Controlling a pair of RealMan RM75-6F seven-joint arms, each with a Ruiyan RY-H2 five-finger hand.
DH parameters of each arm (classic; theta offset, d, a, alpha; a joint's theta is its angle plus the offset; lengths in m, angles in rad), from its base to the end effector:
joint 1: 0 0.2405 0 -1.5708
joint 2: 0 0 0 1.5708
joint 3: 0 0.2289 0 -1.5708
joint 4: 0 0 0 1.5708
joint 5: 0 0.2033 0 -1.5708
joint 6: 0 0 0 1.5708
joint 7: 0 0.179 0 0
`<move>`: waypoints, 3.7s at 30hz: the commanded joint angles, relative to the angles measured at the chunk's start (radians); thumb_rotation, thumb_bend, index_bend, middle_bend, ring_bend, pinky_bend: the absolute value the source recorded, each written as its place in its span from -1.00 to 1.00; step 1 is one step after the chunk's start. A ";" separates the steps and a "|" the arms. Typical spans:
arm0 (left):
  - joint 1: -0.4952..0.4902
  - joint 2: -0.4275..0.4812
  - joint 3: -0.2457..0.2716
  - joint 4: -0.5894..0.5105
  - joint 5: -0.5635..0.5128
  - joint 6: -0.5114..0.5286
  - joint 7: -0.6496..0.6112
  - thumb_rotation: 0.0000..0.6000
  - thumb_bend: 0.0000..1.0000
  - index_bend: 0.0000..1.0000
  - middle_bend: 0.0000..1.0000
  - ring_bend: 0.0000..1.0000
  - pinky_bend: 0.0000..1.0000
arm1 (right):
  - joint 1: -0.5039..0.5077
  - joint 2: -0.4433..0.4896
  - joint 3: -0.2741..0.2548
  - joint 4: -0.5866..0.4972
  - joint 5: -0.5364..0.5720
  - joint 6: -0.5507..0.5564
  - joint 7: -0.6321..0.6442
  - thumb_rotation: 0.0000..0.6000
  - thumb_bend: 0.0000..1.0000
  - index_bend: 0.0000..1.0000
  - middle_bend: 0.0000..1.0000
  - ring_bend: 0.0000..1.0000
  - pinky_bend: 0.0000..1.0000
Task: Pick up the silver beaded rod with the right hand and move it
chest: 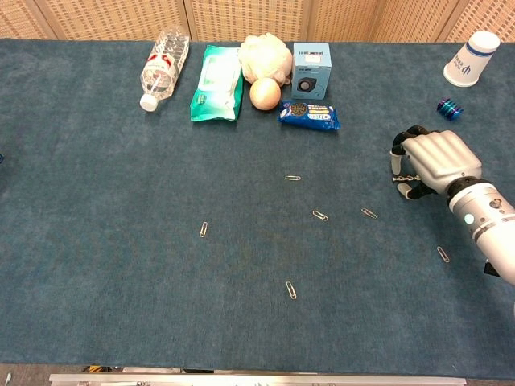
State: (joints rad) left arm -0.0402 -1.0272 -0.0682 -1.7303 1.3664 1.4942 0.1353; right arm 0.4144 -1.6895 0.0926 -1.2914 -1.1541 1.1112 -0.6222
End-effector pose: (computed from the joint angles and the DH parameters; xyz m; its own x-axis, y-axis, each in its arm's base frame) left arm -0.2965 0.2014 0.1819 0.4817 0.0143 0.8762 0.8647 0.1545 -0.4779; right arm -0.2414 -0.2914 -0.0407 0.6556 -0.2668 0.7064 -0.7527 -0.1561 0.6396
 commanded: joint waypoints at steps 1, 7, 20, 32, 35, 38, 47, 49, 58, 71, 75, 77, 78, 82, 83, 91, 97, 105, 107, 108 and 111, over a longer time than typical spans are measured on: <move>0.000 0.000 0.000 0.000 0.000 0.000 0.000 1.00 -0.16 -0.30 -0.30 -0.50 -0.18 | 0.001 0.001 0.001 -0.002 0.004 -0.001 0.000 1.00 -0.47 0.04 -0.53 -0.76 -0.46; 0.001 0.000 0.000 0.000 0.002 0.001 0.000 1.00 -0.16 -0.30 -0.30 -0.50 -0.18 | 0.005 0.006 0.009 -0.015 0.021 -0.007 -0.002 1.00 -0.47 0.04 -0.53 -0.76 -0.46; 0.001 -0.001 0.000 0.000 0.003 0.002 0.002 1.00 -0.16 -0.30 -0.30 -0.50 -0.18 | 0.017 0.036 0.023 -0.085 0.096 -0.025 -0.034 1.00 -0.42 0.04 -0.53 -0.76 -0.46; 0.000 -0.001 0.000 0.000 0.001 0.000 0.004 1.00 -0.16 -0.30 -0.30 -0.50 -0.18 | 0.025 0.036 0.017 -0.083 0.125 -0.022 -0.044 1.00 -0.42 0.04 -0.53 -0.76 -0.46; 0.000 -0.001 0.000 -0.001 0.002 0.000 0.004 1.00 -0.16 -0.30 -0.30 -0.50 -0.18 | 0.027 0.036 0.014 -0.081 0.127 -0.023 -0.043 1.00 -0.42 0.04 -0.53 -0.76 -0.46; 0.000 -0.001 0.000 -0.001 0.002 0.000 0.003 1.00 -0.16 -0.30 -0.30 -0.50 -0.18 | 0.030 0.036 0.010 -0.080 0.128 -0.025 -0.042 1.00 -0.42 0.04 -0.53 -0.76 -0.46; 0.001 0.000 0.001 -0.001 0.003 0.001 0.002 1.00 -0.16 -0.30 -0.30 -0.50 -0.18 | 0.036 0.030 0.006 -0.072 0.136 -0.024 -0.046 1.00 -0.42 0.04 -0.53 -0.76 -0.46; 0.001 -0.001 0.001 0.000 0.002 0.000 0.003 1.00 -0.16 -0.30 -0.30 -0.50 -0.18 | 0.037 0.029 0.005 -0.070 0.138 -0.024 -0.047 1.00 -0.42 0.04 -0.53 -0.76 -0.46; 0.000 0.000 0.000 -0.001 0.002 -0.001 0.003 1.00 -0.16 -0.30 -0.30 -0.50 -0.18 | 0.043 0.027 0.001 -0.066 0.146 -0.025 -0.049 1.00 -0.42 0.07 -0.53 -0.76 -0.46; 0.001 0.001 0.001 -0.001 0.003 0.000 0.001 1.00 -0.16 -0.30 -0.30 -0.50 -0.18 | 0.047 0.025 -0.004 -0.061 0.139 -0.026 -0.036 1.00 -0.37 0.14 -0.53 -0.76 -0.46; 0.001 0.001 0.001 -0.001 0.003 0.000 0.000 1.00 -0.16 -0.30 -0.30 -0.50 -0.18 | 0.049 0.026 -0.005 -0.061 0.140 -0.029 -0.035 1.00 -0.35 0.14 -0.52 -0.76 -0.46; 0.001 0.001 0.001 -0.001 0.002 -0.001 0.000 1.00 -0.16 -0.30 -0.30 -0.50 -0.18 | 0.050 0.027 -0.005 -0.062 0.142 -0.030 -0.035 1.00 -0.35 0.14 -0.52 -0.76 -0.46; 0.001 0.001 0.000 -0.001 0.002 -0.001 0.000 1.00 -0.16 -0.30 -0.30 -0.50 -0.18 | 0.050 0.027 -0.006 -0.063 0.142 -0.031 -0.035 1.00 -0.34 0.14 -0.52 -0.76 -0.46; 0.001 0.001 0.001 0.000 0.002 -0.001 0.000 1.00 -0.16 -0.30 -0.30 -0.50 -0.18 | 0.049 0.031 -0.008 -0.068 0.137 -0.029 -0.029 1.00 -0.30 0.15 -0.52 -0.76 -0.46; 0.001 0.001 0.000 0.000 0.002 -0.001 0.000 1.00 -0.16 -0.30 -0.30 -0.50 -0.18 | 0.048 0.033 -0.010 -0.071 0.135 -0.027 -0.026 1.00 -0.30 0.15 -0.52 -0.76 -0.46; 0.000 0.000 -0.001 0.000 -0.002 -0.002 0.002 1.00 -0.16 -0.30 -0.30 -0.50 -0.18 | 0.027 0.073 -0.025 -0.127 0.087 0.012 0.008 1.00 -0.30 0.15 -0.52 -0.76 -0.46; -0.001 -0.002 -0.002 0.002 -0.003 -0.003 0.005 1.00 -0.16 -0.30 -0.30 -0.50 -0.18 | 0.006 0.112 -0.040 -0.180 0.034 0.052 0.039 1.00 -0.30 0.15 -0.52 -0.76 -0.46; -0.002 -0.002 -0.003 0.003 -0.008 -0.005 0.008 1.00 -0.16 -0.30 -0.30 -0.50 -0.18 | -0.022 0.153 -0.065 -0.227 -0.030 0.084 0.085 1.00 -0.30 0.15 -0.52 -0.76 -0.46; -0.003 -0.003 -0.004 0.003 -0.009 -0.006 0.007 1.00 -0.16 -0.30 -0.30 -0.50 -0.18 | -0.028 0.161 -0.071 -0.235 -0.044 0.088 0.098 1.00 -0.30 0.15 -0.52 -0.76 -0.46; -0.002 -0.003 -0.004 0.003 -0.010 -0.006 0.008 1.00 -0.16 -0.30 -0.30 -0.50 -0.18 | -0.031 0.166 -0.076 -0.240 -0.053 0.088 0.107 1.00 -0.30 0.15 -0.52 -0.76 -0.46; -0.002 -0.003 -0.004 0.003 -0.010 -0.005 0.008 1.00 -0.16 -0.30 -0.30 -0.50 -0.18 | -0.036 0.178 -0.085 -0.250 -0.073 0.085 0.131 1.00 -0.30 0.15 -0.52 -0.76 -0.46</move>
State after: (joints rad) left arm -0.0424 -1.0303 -0.0721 -1.7276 1.3567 1.4893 0.1434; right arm 0.3819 -1.5175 0.0127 -1.5360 -1.2197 1.1970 -0.4993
